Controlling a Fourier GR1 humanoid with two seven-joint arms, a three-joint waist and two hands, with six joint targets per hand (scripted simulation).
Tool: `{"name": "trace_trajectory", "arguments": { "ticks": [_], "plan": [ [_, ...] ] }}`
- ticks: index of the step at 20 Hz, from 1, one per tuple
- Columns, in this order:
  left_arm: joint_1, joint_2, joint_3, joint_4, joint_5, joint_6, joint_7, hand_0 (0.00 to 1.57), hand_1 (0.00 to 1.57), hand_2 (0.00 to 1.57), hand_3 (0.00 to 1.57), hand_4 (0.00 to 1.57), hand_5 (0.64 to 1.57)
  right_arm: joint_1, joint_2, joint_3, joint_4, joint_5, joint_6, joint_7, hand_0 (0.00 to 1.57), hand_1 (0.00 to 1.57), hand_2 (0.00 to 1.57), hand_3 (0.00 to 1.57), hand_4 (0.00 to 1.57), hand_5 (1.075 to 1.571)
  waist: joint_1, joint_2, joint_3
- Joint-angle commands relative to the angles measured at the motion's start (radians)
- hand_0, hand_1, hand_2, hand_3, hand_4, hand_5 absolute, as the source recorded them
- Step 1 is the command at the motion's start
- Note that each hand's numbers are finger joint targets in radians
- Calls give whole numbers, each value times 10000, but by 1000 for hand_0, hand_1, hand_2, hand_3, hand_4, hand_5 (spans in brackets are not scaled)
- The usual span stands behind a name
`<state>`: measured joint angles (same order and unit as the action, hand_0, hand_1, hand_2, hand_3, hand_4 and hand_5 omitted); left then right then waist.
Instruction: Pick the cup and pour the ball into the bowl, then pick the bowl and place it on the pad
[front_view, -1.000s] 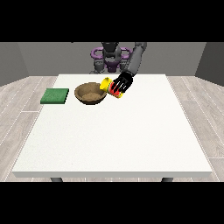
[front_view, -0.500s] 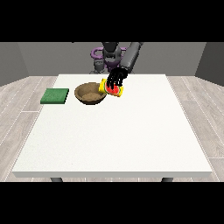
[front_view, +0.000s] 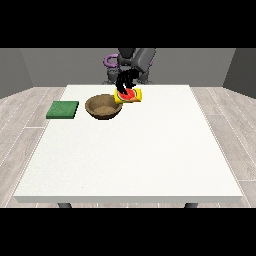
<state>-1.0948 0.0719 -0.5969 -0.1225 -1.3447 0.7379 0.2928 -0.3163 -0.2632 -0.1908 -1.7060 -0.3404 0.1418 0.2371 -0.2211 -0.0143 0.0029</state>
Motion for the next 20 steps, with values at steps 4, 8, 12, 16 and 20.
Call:
{"name": "trace_trajectory", "arguments": {
  "ticks": [4,8,12,16,20],
  "plan": [
    [-415,-701,-1437,-468,-1602,-2364,1262,1500,1500,1571,1571,1045,1509,174,70,-50,885,124,174,-357,0,0,0,0,379,1566,121,-625,-20],
    [-45,-712,-1826,-1775,-2055,-3167,1590,1499,1499,1571,1571,1059,1507,-227,-102,-418,1440,59,139,-529,0,0,0,0,378,1564,459,-480,-25],
    [990,-327,238,-2191,148,-1145,586,1424,1424,1571,1571,944,1510,540,-343,-607,1028,13,348,-529,0,0,0,0,384,1565,846,-597,-48],
    [1097,785,2059,-3136,2203,-358,-612,1111,1111,1474,1482,947,1548,1061,-612,-1042,1164,-187,629,-733,0,0,0,0,376,1564,1321,-812,-55],
    [2092,868,3634,-4152,4515,150,-2188,1241,1241,1571,1571,765,1568,1067,-195,-653,517,155,188,-732,0,0,0,0,382,1565,1460,-461,-97]
  ]
}}
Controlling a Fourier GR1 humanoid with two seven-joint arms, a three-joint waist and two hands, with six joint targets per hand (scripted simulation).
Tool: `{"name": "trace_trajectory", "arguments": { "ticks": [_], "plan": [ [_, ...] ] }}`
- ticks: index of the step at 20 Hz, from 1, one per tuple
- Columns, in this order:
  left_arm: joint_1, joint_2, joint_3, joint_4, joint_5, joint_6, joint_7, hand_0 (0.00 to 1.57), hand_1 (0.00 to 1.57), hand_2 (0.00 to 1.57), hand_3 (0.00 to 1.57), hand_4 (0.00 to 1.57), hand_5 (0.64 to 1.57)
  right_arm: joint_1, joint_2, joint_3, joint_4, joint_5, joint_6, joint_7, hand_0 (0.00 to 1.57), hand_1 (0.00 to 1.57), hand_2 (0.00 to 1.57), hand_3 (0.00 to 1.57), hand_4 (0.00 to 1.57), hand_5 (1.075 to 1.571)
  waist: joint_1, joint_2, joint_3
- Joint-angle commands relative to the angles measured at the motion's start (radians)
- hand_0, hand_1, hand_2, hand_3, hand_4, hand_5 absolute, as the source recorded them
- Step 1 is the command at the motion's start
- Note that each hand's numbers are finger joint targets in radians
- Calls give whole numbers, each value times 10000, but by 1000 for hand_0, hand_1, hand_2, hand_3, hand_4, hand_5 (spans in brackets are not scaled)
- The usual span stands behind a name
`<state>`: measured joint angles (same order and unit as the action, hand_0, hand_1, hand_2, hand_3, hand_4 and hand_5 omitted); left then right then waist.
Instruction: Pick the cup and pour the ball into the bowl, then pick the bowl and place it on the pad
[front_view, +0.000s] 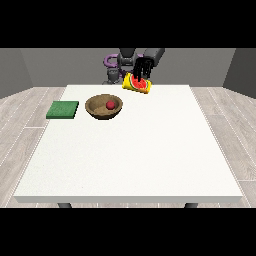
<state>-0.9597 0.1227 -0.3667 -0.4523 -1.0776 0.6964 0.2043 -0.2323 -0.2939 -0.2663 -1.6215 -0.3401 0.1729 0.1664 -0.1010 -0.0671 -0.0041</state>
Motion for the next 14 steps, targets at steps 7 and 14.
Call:
{"name": "trace_trajectory", "arguments": {
  "ticks": [7,14],
  "plan": [
    [3453,604,2814,-2619,5128,1287,-5495,1557,1557,1571,1571,1370,1530,432,161,73,-1624,232,-289,-235,0,0,0,0,387,1566,286,1578,-45],
    [2958,-1179,4692,-4481,9729,-2242,-6420,1374,1374,1571,1568,861,1564,134,486,98,-1788,185,-793,-19,0,0,0,0,461,1566,932,1841,-203]
  ]
}}
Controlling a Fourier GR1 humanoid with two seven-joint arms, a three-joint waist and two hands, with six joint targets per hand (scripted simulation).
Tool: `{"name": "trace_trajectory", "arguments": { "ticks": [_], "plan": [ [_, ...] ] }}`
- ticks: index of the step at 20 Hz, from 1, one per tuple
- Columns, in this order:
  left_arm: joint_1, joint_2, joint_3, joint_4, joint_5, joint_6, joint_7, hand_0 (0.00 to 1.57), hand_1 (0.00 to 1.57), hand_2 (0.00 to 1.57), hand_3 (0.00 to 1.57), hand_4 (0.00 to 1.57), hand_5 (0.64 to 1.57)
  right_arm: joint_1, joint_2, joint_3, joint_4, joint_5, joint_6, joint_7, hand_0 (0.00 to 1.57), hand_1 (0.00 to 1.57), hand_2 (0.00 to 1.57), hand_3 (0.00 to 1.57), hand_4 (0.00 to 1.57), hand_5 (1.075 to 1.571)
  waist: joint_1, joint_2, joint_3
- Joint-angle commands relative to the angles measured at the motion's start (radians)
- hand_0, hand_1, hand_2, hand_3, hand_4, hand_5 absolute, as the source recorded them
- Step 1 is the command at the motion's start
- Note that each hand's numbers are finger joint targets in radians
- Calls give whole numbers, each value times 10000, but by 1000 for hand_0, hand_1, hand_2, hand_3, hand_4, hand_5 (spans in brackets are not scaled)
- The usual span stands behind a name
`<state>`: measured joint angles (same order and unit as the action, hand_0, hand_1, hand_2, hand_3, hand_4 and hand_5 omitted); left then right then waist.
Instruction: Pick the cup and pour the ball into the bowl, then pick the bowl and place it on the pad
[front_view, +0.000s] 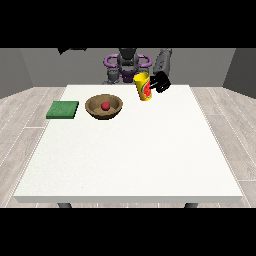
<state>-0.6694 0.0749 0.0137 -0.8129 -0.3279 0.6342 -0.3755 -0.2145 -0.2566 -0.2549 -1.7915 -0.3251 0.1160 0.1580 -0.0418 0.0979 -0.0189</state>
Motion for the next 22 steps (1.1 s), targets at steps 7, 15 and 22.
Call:
{"name": "trace_trajectory", "arguments": {
  "ticks": [7,15,22],
  "plan": [
    [519,641,2561,-1213,5305,-6360,-2951,180,180,0,0,0,1562,-122,536,395,-1060,743,-1118,266,0,0,0,0,488,1566,1257,1476,119],
    [-915,3827,3567,-336,6277,-8849,-1134,0,0,0,0,0,1533,-337,922,792,-258,1293,-1319,-266,0,0,0,0,470,1570,1035,2199,192],
    [-2245,4996,3355,-895,6010,-8524,324,0,0,0,0,0,1518,-726,1495,707,2577,1122,-868,-2119,0,0,0,0,392,1569,966,2527,208]
  ]
}}
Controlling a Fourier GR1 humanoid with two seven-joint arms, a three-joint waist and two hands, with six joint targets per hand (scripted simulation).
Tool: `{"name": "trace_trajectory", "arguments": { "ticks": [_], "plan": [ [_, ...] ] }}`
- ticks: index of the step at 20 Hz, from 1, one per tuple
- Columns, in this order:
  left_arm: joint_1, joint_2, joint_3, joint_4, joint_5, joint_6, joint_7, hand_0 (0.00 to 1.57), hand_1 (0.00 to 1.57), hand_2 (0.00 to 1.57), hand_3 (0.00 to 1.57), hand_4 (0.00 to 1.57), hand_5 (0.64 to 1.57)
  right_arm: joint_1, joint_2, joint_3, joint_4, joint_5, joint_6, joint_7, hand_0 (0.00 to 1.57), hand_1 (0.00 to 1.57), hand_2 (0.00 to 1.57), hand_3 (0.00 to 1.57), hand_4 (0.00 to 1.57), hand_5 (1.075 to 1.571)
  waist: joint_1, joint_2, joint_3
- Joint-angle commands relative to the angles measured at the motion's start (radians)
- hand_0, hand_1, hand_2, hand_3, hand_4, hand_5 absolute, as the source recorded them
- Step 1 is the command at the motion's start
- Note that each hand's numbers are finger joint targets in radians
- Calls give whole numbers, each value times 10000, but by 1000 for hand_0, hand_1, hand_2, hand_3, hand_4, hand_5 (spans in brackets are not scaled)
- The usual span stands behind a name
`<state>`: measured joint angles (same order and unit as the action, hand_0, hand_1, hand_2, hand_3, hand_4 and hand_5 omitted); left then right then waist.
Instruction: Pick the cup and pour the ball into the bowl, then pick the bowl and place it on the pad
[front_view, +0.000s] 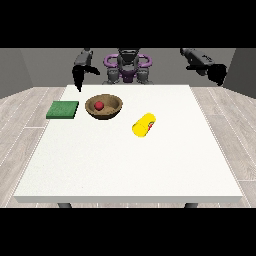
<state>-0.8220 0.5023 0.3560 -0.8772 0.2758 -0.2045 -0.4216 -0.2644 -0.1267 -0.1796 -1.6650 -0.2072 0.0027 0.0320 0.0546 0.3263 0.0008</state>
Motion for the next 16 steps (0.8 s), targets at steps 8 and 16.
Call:
{"name": "trace_trajectory", "arguments": {
  "ticks": [8,16],
  "plan": [
    [-1222,1992,281,-694,383,-571,1915,0,0,0,0,0,1544,-751,-293,-1085,4537,-503,1180,-2759,0,0,0,0,315,1571,96,360,8],
    [-2552,2347,241,-1060,841,-320,3512,0,0,0,0,0,1536,-2607,-502,-1399,7070,-776,1240,-2700,0,0,0,0,374,1570,3,422,9]
  ]
}}
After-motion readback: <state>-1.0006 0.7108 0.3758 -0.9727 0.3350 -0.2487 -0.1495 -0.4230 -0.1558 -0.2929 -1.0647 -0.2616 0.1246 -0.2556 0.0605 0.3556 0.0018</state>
